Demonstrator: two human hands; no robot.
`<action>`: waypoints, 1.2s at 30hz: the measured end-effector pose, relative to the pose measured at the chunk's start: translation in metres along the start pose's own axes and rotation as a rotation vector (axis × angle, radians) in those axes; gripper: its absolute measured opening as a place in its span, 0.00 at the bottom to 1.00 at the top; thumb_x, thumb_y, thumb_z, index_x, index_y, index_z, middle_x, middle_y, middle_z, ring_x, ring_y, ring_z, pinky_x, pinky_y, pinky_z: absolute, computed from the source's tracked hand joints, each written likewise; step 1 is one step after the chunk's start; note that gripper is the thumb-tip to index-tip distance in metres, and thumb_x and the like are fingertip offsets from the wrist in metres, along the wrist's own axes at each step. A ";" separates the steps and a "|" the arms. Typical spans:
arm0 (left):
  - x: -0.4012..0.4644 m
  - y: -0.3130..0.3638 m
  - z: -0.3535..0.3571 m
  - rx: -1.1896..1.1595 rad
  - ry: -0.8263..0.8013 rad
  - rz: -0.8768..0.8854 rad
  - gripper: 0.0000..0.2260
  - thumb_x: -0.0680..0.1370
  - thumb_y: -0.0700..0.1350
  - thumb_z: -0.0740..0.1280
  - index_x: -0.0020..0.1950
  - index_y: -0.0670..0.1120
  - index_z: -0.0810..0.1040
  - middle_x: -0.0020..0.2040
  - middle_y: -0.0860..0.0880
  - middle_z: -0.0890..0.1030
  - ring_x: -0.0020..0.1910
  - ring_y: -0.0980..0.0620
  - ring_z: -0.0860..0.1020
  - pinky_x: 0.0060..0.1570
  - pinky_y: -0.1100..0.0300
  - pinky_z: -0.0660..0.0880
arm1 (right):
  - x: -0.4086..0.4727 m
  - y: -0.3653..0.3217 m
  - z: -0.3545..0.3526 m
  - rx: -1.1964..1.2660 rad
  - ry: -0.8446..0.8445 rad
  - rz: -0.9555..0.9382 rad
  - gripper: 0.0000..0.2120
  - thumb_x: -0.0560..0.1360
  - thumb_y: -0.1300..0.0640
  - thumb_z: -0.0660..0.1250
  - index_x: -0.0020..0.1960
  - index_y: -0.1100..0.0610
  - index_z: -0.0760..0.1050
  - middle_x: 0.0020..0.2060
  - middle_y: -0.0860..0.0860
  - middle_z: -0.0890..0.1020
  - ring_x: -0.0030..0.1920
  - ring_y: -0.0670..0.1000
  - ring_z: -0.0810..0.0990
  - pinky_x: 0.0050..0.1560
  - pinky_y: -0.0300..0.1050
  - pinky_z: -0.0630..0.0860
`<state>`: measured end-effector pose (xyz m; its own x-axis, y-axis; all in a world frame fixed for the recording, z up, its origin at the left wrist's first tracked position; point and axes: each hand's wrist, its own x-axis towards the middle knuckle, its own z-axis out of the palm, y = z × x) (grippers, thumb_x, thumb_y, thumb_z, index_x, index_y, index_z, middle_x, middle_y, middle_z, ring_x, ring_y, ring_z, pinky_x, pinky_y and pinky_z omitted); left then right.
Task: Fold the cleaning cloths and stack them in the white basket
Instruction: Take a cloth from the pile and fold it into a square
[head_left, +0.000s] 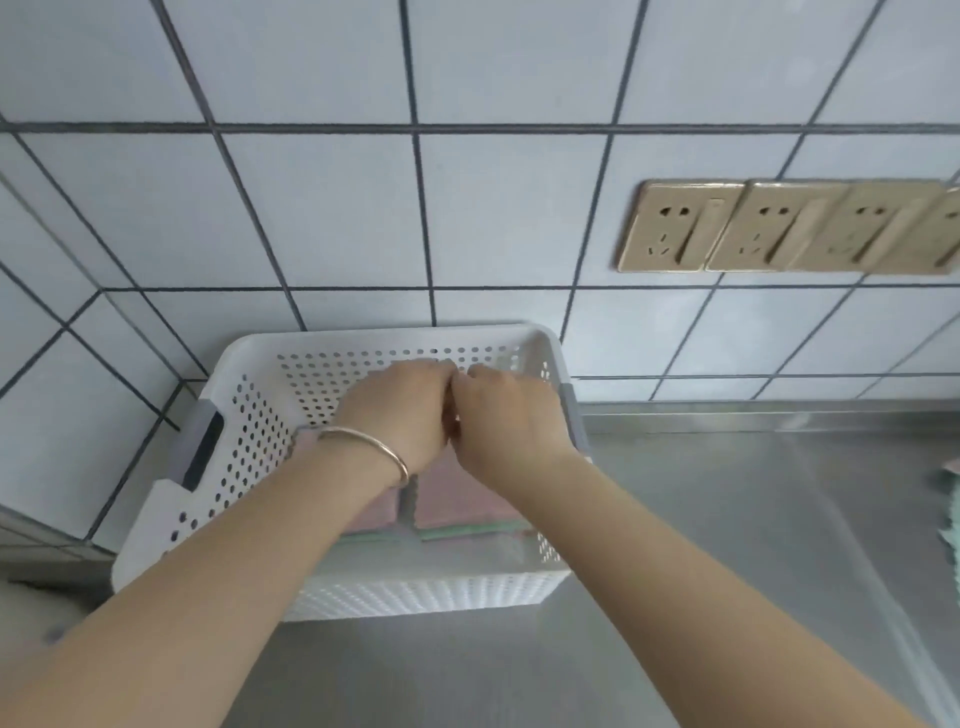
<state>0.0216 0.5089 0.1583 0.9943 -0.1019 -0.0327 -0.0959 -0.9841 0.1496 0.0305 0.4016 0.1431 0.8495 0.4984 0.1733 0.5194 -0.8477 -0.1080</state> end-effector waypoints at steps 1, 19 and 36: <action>-0.006 0.022 -0.004 -0.049 0.074 0.048 0.06 0.74 0.41 0.60 0.48 0.48 0.74 0.49 0.48 0.79 0.49 0.44 0.77 0.46 0.52 0.74 | -0.020 0.011 -0.012 0.003 0.146 0.056 0.09 0.68 0.62 0.68 0.48 0.56 0.76 0.41 0.51 0.79 0.38 0.54 0.80 0.29 0.40 0.60; -0.041 0.407 0.176 -0.430 -0.274 0.471 0.11 0.77 0.47 0.61 0.58 0.54 0.75 0.56 0.53 0.81 0.54 0.50 0.79 0.50 0.60 0.74 | -0.365 0.279 0.004 0.196 0.038 0.878 0.12 0.74 0.57 0.59 0.56 0.52 0.75 0.51 0.50 0.80 0.51 0.55 0.78 0.40 0.41 0.65; 0.028 0.538 0.311 -0.037 -0.074 0.626 0.23 0.54 0.51 0.77 0.48 0.51 0.81 0.48 0.55 0.81 0.47 0.51 0.80 0.39 0.58 0.76 | -0.435 0.466 0.081 -0.089 0.008 0.871 0.25 0.48 0.59 0.79 0.45 0.54 0.80 0.42 0.49 0.81 0.41 0.54 0.80 0.38 0.46 0.77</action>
<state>-0.0174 -0.0682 -0.0699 0.7441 -0.6680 0.0036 -0.6555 -0.7291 0.1967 -0.0900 -0.1954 -0.0621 0.9398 -0.3340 0.0719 -0.3233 -0.9376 -0.1283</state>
